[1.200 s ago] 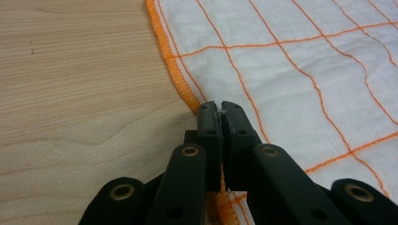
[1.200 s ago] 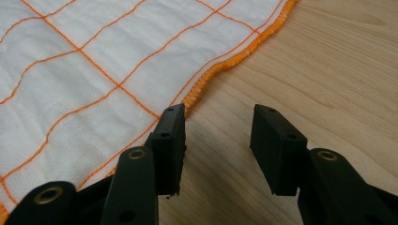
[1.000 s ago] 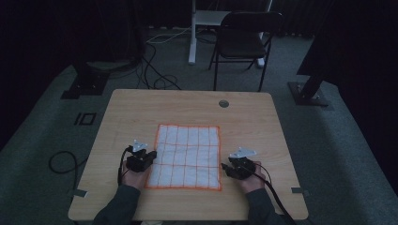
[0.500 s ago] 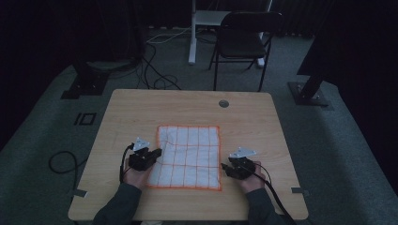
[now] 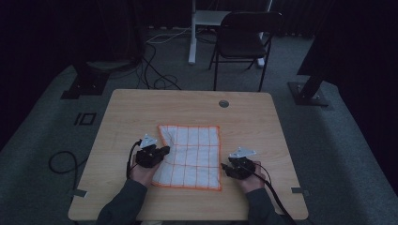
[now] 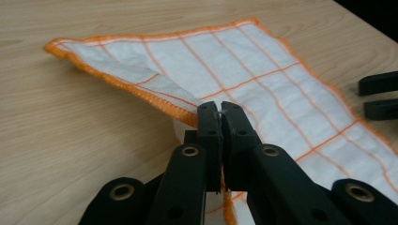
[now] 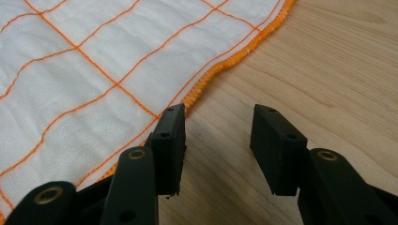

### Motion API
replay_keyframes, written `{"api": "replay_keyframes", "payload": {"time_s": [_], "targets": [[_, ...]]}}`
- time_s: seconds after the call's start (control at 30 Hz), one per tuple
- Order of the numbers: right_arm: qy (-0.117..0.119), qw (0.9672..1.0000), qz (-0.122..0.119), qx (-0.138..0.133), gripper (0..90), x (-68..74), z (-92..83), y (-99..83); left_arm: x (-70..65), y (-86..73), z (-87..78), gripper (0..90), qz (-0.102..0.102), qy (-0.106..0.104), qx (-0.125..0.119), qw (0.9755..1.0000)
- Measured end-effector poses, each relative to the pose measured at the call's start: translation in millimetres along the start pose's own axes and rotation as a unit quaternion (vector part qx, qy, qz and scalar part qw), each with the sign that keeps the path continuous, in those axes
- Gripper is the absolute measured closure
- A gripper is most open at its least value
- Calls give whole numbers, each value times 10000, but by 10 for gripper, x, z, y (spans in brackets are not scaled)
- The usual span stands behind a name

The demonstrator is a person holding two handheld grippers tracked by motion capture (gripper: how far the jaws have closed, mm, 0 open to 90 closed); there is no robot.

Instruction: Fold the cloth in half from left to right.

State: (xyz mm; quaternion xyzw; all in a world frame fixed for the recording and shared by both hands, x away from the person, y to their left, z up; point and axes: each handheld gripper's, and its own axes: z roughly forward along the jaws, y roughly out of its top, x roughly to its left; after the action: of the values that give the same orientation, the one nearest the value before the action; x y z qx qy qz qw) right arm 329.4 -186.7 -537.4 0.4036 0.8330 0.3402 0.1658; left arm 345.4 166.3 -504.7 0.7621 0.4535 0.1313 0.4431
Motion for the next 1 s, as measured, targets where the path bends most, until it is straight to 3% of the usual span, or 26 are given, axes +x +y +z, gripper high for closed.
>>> {"api": "replay_keyframes", "payload": {"time_s": [0.53, 1.0], "targets": [[1, 10000, -5, 12, 555, -2, 5, -1, -204, 169, 112, 880, 116, -366, -76, 9992], [-3, 10000, -2, 22, 555, -5, 12, -1, -423, 302, 308, 880, 313, -720, -79, 9969]]}}
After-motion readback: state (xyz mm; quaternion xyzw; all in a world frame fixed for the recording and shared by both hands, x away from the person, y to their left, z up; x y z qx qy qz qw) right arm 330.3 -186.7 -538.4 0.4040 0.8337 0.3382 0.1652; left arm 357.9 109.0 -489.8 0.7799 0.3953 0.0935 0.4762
